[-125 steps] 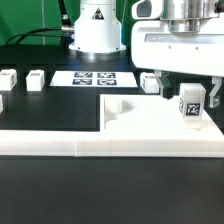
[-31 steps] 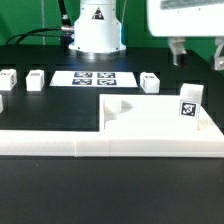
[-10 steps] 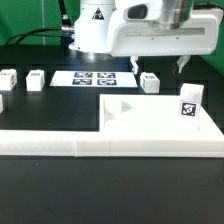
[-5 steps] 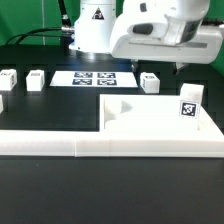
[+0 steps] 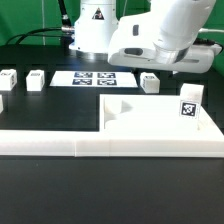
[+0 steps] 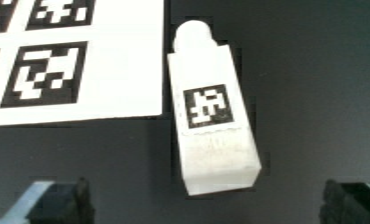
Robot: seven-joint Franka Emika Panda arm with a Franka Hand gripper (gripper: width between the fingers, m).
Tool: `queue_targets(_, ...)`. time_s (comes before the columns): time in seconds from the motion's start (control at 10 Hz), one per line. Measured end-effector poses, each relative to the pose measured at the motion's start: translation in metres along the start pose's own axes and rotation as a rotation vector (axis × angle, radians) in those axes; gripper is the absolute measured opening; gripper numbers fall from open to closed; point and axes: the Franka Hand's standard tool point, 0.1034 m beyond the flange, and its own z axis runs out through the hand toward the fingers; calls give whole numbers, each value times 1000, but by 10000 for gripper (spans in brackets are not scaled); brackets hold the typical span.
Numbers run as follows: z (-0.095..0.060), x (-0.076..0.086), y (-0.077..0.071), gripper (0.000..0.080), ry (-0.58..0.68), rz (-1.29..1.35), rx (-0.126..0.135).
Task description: Assemble square table
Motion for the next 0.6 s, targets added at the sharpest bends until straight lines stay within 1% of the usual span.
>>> queue_targets(0.4,1,0,3,649,-3,8,4)
queue_targets(0.6,22,-3,5,649,-43,24,7)
